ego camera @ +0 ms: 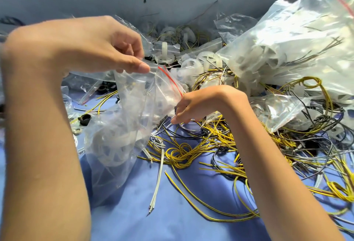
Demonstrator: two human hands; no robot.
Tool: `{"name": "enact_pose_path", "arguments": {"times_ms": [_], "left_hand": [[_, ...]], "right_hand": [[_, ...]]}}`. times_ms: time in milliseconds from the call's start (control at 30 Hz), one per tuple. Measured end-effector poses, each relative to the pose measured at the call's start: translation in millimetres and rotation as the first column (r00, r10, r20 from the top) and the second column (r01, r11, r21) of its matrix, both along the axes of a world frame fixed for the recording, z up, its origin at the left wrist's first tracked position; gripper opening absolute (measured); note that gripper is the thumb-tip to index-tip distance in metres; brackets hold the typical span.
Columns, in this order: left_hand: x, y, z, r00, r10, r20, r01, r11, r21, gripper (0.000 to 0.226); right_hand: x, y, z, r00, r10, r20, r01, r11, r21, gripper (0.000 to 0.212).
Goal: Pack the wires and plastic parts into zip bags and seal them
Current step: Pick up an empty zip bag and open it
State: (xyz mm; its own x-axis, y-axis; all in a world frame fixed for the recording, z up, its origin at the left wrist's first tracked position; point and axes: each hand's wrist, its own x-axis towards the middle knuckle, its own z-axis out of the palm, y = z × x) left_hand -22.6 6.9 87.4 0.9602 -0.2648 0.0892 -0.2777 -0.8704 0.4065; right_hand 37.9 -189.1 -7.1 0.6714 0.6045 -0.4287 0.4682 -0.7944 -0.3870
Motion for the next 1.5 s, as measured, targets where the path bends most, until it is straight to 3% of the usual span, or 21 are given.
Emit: {"name": "enact_pose_path", "arguments": {"times_ms": [267,667,733,833,933,1000,1100,1233,1367,1500], "left_hand": [[2.6,0.5,-2.7,1.0,-0.014,-0.022,0.014,1.0,-0.009,0.036],[3.1,-3.1,-3.8,0.999,-0.024,-0.035,0.024,1.0,-0.001,0.028],[4.3,-4.4,-4.1,0.999,-0.022,-0.037,0.022,1.0,0.01,0.021],[5.6,-5.6,-5.7,0.999,-0.018,-0.036,0.019,1.0,0.024,0.018],[5.8,-7.7,-6.6,0.999,-0.016,-0.043,0.016,1.0,0.013,0.02],[6.2,-8.0,-6.2,0.999,-0.021,-0.045,0.021,1.0,0.006,0.02],[6.3,-9.0,-6.6,0.999,-0.02,-0.039,0.021,1.0,0.014,0.018],[6.4,-11.2,-7.3,0.999,-0.022,-0.028,0.022,1.0,0.014,0.015],[5.6,-12.7,-6.4,0.999,-0.024,-0.049,0.025,1.0,0.015,0.017],[5.2,-13.3,-6.1,0.998,-0.033,-0.051,0.034,0.999,0.008,0.019]], "right_hand": [[0.9,-2.8,-0.9,1.0,-0.006,-0.012,0.007,0.998,0.058,0.013],[6.5,10.5,-18.2,0.996,-0.045,0.073,0.044,0.999,0.015,0.03],[8.5,11.5,-21.3,0.996,-0.075,0.037,0.073,0.996,0.057,0.035],[8.6,11.2,-22.8,0.996,-0.087,-0.018,0.089,0.983,0.16,0.019],[9.6,10.5,-22.5,0.996,-0.085,-0.012,0.086,0.983,0.16,0.033],[10.3,9.9,-21.3,0.996,-0.089,-0.004,0.088,0.976,0.201,0.032],[11.1,6.4,-16.0,0.99,-0.143,0.023,0.135,0.968,0.21,0.037],[9.9,-1.9,-3.3,0.978,-0.147,0.146,0.104,0.957,0.27,0.012],[8.0,-11.3,6.8,0.951,-0.166,0.261,0.055,0.921,0.387,0.029],[9.2,-21.4,17.1,0.923,-0.235,0.306,0.063,0.874,0.482,0.017]]}}
